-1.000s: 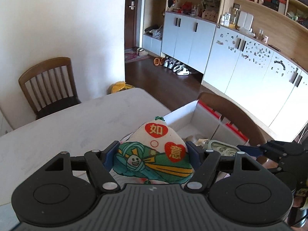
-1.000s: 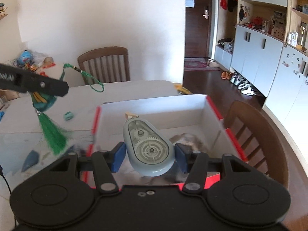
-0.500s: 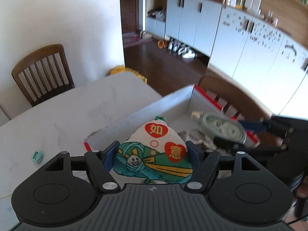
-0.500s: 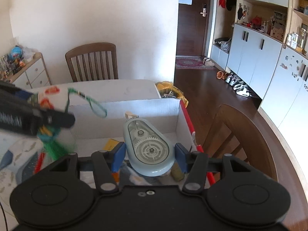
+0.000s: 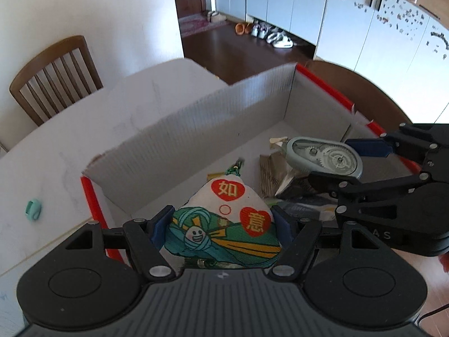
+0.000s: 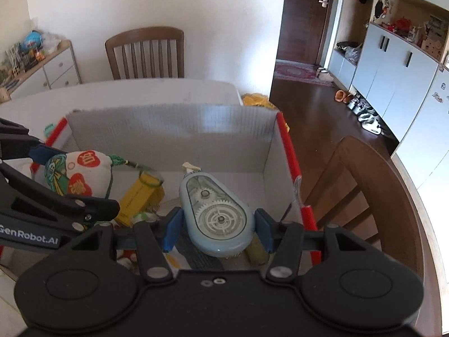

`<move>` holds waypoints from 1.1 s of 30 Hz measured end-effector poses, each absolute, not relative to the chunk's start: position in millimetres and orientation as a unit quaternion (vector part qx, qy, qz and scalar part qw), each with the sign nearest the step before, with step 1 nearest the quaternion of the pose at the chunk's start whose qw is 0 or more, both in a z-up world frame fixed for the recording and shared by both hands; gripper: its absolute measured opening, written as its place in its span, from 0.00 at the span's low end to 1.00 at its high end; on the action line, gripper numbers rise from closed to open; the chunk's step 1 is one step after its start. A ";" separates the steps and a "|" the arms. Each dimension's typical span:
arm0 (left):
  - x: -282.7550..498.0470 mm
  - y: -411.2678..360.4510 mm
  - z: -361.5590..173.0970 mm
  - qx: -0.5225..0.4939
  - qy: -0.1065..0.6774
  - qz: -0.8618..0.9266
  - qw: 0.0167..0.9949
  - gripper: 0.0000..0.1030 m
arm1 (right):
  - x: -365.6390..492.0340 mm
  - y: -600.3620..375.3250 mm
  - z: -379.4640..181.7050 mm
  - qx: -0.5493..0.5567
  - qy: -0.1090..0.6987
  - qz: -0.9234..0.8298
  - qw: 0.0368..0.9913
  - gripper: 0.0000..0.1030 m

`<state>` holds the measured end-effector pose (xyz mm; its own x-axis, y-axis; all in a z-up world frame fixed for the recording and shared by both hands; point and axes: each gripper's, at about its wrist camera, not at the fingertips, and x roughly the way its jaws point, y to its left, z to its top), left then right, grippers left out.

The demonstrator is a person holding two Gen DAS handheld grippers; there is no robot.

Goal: Organize objects
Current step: 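Carry the charm pouch and tape dispenser with both grippers into the red shoebox, then open both grippers to drop the pouch and tape dispenser into the box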

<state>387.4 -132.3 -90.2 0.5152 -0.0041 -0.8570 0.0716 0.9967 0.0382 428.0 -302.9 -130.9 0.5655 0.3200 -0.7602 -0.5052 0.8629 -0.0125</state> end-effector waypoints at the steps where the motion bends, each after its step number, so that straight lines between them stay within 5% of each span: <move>1: 388.4 -133.0 -92.5 0.033 0.495 -0.022 0.868 0.71 | 428.0 -302.7 -133.0 -0.116 0.404 0.236 0.876 0.53; 33: 372.2 -134.2 -100.6 0.013 0.504 -0.029 0.863 0.75 | 421.6 -317.6 -127.5 -0.122 0.416 0.256 0.864 0.61</move>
<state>372.2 -134.2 -100.6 0.4911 -0.0367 -0.8703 0.0619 0.9981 -0.0072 421.6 -317.6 -127.5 0.5227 0.3402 -0.7817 -0.5440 0.8391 0.0015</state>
